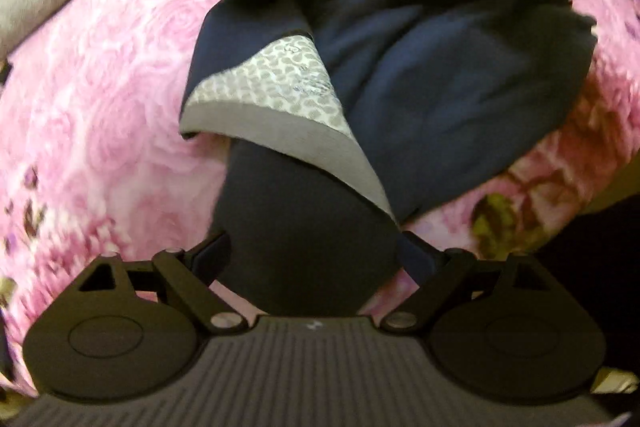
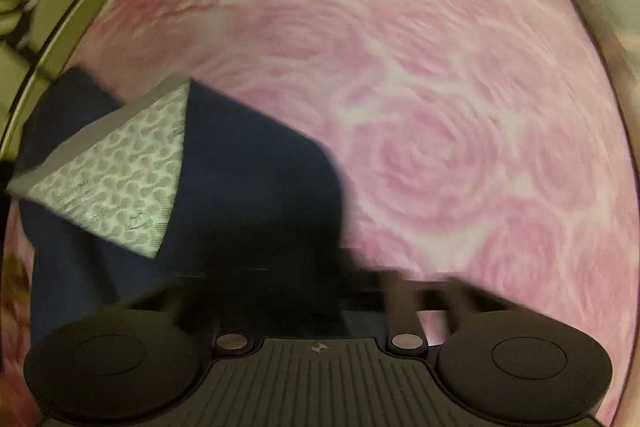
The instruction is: Fold clothes
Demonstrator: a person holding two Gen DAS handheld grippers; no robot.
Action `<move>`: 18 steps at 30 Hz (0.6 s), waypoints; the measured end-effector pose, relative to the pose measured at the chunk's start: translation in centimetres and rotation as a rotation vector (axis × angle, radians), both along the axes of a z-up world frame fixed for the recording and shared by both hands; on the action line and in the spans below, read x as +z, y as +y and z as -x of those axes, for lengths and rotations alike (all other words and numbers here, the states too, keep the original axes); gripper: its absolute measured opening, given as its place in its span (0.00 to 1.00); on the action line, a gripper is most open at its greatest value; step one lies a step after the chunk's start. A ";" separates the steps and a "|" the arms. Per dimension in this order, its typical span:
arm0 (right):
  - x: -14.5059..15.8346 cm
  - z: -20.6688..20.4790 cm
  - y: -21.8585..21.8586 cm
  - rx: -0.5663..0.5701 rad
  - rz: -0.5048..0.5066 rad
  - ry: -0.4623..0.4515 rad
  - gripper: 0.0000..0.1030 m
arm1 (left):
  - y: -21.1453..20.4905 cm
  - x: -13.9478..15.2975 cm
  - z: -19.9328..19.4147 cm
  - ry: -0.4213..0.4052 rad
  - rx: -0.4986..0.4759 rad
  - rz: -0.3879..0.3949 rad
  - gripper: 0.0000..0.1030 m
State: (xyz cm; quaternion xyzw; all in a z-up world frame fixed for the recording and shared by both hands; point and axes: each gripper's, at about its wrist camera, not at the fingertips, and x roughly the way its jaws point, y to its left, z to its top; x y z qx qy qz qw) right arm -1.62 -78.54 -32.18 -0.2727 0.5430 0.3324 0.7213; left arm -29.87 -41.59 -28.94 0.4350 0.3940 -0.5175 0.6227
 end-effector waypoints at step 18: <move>13.0 4.7 -13.1 -0.768 -0.224 -0.285 0.00 | -8.5 7.9 -10.5 -0.201 -0.053 0.133 0.00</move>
